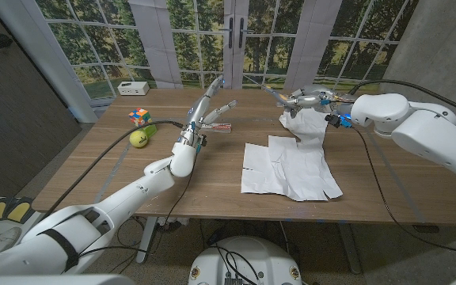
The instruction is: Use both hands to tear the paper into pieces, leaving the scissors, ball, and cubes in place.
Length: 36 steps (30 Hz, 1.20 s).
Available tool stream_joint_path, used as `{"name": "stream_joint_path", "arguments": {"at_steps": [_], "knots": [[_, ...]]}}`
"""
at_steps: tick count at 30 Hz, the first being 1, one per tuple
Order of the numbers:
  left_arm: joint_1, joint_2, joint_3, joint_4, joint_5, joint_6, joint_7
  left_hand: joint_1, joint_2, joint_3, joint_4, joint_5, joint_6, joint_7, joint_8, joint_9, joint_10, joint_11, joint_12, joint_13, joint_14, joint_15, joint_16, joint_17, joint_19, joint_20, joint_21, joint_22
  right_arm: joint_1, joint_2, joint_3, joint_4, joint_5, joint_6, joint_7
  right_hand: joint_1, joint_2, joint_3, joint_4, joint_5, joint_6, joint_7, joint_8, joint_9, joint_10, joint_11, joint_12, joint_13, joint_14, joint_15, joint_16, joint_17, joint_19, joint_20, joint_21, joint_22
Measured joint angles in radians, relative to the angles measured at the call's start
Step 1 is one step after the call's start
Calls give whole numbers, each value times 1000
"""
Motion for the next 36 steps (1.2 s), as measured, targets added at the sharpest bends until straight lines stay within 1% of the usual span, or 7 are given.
{"name": "stream_joint_path", "arguments": {"at_steps": [6,9,12,17,21,24,36], "knots": [[-10,-6,4,14,0,-11,-5,0,0,-4,4,0,4,-4,4,0,0,0,0,0,0,0,0,0,0,0,0,0,-13,3,7,13,58,36,-14,4,4,0,0,0,0,0,0,-7,-2,-2,0,-13,-6,5,7,-5,-12,0,0,-16],[-14,-9,6,18,-1,-16,-9,0,0,-4,4,0,4,-4,4,0,0,0,0,0,0,0,0,0,0,0,0,0,-18,8,13,24,90,47,-18,4,4,-7,1,0,0,0,0,-19,1,1,10,-13,-6,5,12,-6,-18,0,7,-21],[-16,-9,7,20,-2,-19,-12,4,-4,-8,0,0,4,-4,4,-3,0,0,0,0,0,0,0,0,0,0,-7,0,-23,15,17,36,127,54,-19,4,4,-13,4,5,17,-10,0,-30,6,6,24,-8,-6,5,18,-10,-22,-3,8,-29],[-18,-10,8,22,-4,-21,-17,10,2,-12,4,0,13,-5,4,-5,0,0,3,0,0,0,0,0,0,0,-8,0,-29,30,24,59,198,60,-17,4,4,-24,1,7,31,-12,0,-33,13,13,58,18,1,0,37,-18,-22,-3,17,-51],[-18,-10,9,22,-4,-21,-20,9,1,-12,4,0,13,-6,11,-5,4,-4,7,0,4,-4,0,0,0,0,-8,0,-33,47,29,82,260,60,-12,-1,-1,-29,-4,14,33,-11,0,-28,21,20,112,78,25,9,59,-31,-18,0,47,-54],[-19,-11,9,22,-5,-21,-23,9,1,-17,2,0,22,-4,11,-5,4,-4,7,0,4,-4,0,0,0,0,-8,0,-38,63,34,105,324,60,-6,-6,-6,-37,-4,14,37,-14,0,-28,23,22,123,93,33,10,64,-37,-18,0,55,-54],[-22,-15,12,28,-6,-21,-26,13,5,-21,5,0,26,-7,15,-5,4,-4,7,0,4,-4,0,0,0,0,-8,0,-61,105,50,151,473,72,-6,-2,-10,-40,-7,29,40,-11,0,-31,30,18,123,69,38,7,79,-58,-20,-2,62,-93]]}}
